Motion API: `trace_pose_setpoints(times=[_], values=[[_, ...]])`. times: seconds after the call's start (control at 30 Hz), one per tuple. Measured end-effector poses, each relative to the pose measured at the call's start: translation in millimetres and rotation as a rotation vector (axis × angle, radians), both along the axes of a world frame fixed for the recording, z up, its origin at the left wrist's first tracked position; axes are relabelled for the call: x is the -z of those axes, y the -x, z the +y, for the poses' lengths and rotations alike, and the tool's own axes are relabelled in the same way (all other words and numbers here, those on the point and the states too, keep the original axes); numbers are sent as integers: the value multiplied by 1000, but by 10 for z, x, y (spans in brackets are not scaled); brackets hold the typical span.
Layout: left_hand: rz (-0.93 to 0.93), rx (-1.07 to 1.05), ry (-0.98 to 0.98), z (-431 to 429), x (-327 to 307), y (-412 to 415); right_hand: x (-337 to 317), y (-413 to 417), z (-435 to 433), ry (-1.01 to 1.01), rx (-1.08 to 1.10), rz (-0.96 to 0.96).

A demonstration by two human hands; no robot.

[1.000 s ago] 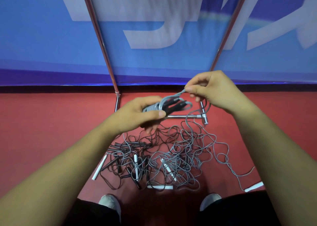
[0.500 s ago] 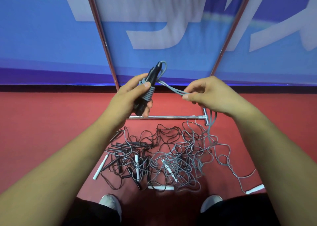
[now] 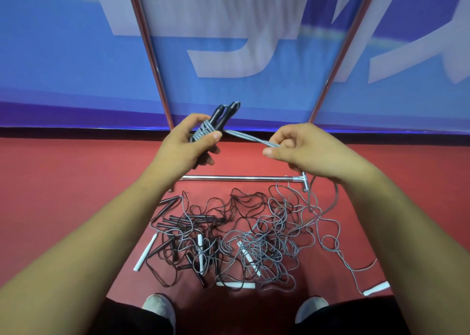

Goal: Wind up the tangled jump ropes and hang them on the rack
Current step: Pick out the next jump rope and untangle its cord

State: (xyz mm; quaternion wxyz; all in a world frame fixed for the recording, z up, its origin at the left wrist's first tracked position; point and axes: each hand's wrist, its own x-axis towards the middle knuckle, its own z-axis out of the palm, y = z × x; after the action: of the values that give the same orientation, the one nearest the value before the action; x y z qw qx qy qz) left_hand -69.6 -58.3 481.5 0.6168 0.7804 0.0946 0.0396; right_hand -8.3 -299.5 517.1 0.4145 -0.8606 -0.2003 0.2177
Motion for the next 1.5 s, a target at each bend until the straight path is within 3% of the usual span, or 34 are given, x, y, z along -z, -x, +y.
trace_pose_setpoints(times=[0.2, 0.4, 0.5, 0.8, 1.03, 1.17, 1.33, 1.5], values=[[41, -12, -60, 38, 31, -30, -70, 68, 35, 58, -37, -160], [23, 65, -703, 68, 140, -14, -149, 247, 223, 121, -118, -293], [43, 184, -911, -24, 137, 23, -157, 264, 244, 68, -79, -321], [15, 383, -987, -214, 180, 80, -108, 222, 197, -69, 37, -341], [-121, 579, -726, -240, 125, 127, -25, 90, 120, -160, 127, -289], [-156, 621, -410, -249, 95, 155, 43, -13, 59, -246, 175, -163], [-142, 421, 233, -277, 15, 139, 174, -100, 20, -193, 131, -110], [-65, 87, 385, -104, -35, 24, 148, -91, 1, -163, 81, -62]])
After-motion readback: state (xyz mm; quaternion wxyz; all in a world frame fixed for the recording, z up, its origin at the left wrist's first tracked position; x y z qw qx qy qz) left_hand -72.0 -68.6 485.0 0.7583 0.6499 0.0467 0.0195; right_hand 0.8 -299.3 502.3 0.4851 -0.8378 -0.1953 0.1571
